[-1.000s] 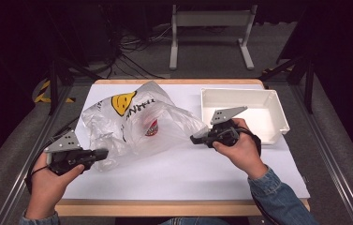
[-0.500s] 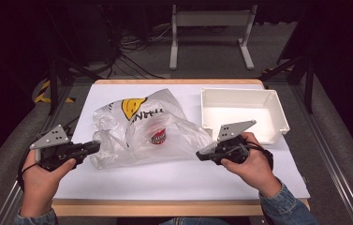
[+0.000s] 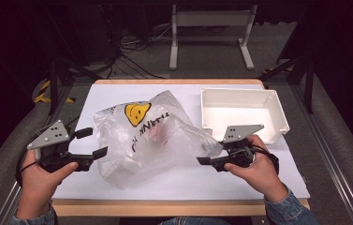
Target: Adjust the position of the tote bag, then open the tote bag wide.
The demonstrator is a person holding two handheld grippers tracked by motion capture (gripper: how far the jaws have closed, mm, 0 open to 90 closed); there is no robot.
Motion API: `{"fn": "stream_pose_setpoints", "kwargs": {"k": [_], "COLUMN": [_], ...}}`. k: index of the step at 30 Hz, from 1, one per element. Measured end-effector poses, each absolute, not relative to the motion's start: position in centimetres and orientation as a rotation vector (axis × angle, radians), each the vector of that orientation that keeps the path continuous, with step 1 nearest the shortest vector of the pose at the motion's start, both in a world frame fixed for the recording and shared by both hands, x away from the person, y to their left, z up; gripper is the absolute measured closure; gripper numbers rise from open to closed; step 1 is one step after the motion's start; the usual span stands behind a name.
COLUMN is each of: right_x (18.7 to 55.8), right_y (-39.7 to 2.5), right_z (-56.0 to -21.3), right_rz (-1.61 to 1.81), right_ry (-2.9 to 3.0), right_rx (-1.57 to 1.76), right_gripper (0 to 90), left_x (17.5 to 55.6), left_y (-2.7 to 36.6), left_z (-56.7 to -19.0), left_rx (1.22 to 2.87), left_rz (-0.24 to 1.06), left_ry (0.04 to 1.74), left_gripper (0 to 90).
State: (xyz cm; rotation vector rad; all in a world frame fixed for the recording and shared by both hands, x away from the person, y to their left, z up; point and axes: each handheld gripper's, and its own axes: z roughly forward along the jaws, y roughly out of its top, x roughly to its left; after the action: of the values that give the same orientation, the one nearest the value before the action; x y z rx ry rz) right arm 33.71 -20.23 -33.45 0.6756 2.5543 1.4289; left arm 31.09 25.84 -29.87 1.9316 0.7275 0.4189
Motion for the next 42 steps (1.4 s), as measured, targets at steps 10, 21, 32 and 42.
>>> {"fn": "stream_pose_setpoints", "kwargs": {"k": [10,21,32,42], "right_x": [33.5,33.7,33.8,33.7], "right_y": [-21.0,-21.4,-21.3,-21.1], "right_z": [-33.2,-33.0,-32.9,-33.1], "right_rz": [1.453,1.483,1.510,1.505], "right_ry": [2.461,2.402,2.393,2.413], "right_rx": [0.699,0.695,0.678,0.664], "right_gripper": [31.7,22.8,36.5,42.3], "left_x": [31.4,33.1,35.0,36.3], "left_y": [20.1,15.6,12.9,11.8], "left_z": [-30.5,-33.6,-36.4,-37.2], "left_rx": [2.042,2.149,2.164,2.148], "left_rz": [0.378,0.410,0.398,0.440], "left_ry": [0.600,0.552,0.588,0.609], "left_gripper": [10.3,10.3,7.7,7.2]}}
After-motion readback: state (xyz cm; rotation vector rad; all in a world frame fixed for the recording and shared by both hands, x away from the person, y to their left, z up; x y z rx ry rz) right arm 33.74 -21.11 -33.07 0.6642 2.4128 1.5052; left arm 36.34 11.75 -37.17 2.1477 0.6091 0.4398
